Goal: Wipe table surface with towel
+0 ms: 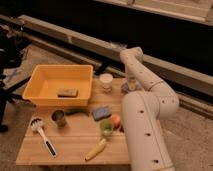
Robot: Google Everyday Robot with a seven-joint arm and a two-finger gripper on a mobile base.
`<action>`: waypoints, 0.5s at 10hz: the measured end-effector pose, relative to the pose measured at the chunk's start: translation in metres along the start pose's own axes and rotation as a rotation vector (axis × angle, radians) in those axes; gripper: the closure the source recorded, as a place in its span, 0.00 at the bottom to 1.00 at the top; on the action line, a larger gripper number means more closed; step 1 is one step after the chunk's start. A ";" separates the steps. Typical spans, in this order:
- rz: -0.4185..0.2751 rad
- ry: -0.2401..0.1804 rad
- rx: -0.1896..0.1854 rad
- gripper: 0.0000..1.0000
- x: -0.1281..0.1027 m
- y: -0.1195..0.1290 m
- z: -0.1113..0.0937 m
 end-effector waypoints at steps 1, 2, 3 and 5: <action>0.007 0.007 -0.001 1.00 0.009 0.002 0.001; 0.012 0.012 -0.005 1.00 0.017 0.004 0.003; 0.015 0.020 -0.013 1.00 0.028 0.009 0.005; 0.014 0.032 -0.034 1.00 0.050 0.021 0.009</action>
